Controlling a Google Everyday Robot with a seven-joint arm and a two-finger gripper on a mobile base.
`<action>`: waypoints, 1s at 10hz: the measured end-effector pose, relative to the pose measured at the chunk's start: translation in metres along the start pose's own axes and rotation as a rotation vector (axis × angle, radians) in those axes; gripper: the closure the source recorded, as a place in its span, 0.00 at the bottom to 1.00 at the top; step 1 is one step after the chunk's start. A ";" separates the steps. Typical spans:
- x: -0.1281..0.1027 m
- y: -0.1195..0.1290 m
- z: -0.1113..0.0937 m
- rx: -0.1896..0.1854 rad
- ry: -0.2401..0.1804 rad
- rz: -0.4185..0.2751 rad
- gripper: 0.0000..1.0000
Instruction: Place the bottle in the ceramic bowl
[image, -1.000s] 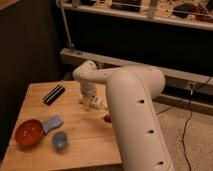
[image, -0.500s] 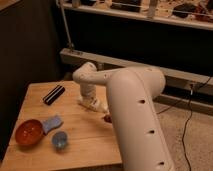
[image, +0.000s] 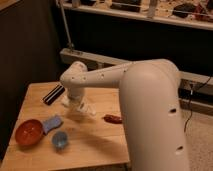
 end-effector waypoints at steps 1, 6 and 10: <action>-0.012 0.027 -0.013 -0.006 -0.038 -0.034 1.00; -0.058 0.145 -0.051 -0.050 -0.129 -0.212 1.00; -0.098 0.201 -0.072 -0.047 -0.196 -0.314 1.00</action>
